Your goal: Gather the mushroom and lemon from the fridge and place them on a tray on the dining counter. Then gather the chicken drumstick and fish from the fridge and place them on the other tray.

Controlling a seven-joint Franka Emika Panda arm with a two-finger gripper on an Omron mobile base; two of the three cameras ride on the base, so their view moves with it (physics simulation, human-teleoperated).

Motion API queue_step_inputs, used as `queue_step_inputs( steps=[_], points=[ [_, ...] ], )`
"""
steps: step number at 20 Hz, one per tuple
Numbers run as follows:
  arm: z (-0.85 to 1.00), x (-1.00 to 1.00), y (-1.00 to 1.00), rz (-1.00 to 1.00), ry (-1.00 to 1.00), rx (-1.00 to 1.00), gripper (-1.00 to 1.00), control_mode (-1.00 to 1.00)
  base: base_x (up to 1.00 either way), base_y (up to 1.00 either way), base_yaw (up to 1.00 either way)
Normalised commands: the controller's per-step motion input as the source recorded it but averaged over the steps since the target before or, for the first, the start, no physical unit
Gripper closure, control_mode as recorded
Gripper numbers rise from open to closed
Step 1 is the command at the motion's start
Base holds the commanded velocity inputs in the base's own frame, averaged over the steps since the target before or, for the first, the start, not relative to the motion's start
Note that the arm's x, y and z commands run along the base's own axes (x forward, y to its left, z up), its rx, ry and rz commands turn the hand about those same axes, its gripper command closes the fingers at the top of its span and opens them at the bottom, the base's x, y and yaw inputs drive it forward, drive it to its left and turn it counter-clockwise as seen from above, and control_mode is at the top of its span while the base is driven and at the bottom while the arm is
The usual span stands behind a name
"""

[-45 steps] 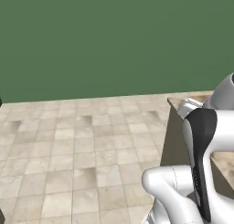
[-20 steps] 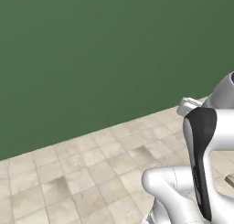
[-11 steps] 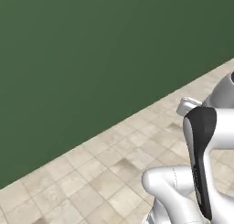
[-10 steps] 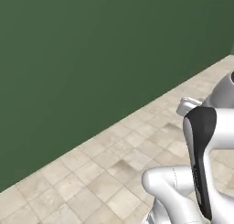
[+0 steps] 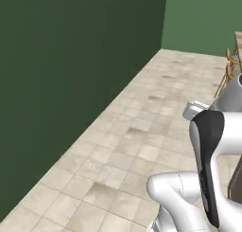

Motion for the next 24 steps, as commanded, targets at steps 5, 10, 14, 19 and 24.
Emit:
queue_step_inputs(
  steps=[5, 10, 14, 19, 24],
  points=[
    [0.00, 0.00, 0.00, 0.00, 0.00, 0.00, 1.00, 1.00, 0.58, 0.46, -0.58],
    [0.00, 0.00, 0.00, 0.00, 0.00, 0.00, 1.00, 1.00, 0.65, 0.51, -0.56],
    [0.00, 0.00, 0.00, 0.00, 0.00, 0.00, 1.00, 1.00, 0.70, 0.53, -0.55],
    [0.00, 0.00, 0.00, 0.00, 0.00, 0.00, 1.00, 1.00, 0.74, 0.56, -0.52],
    [0.00, 0.00, 0.00, 0.00, 0.00, 0.00, 1.00, 1.00, 0.79, 0.58, -0.50]
  ],
)
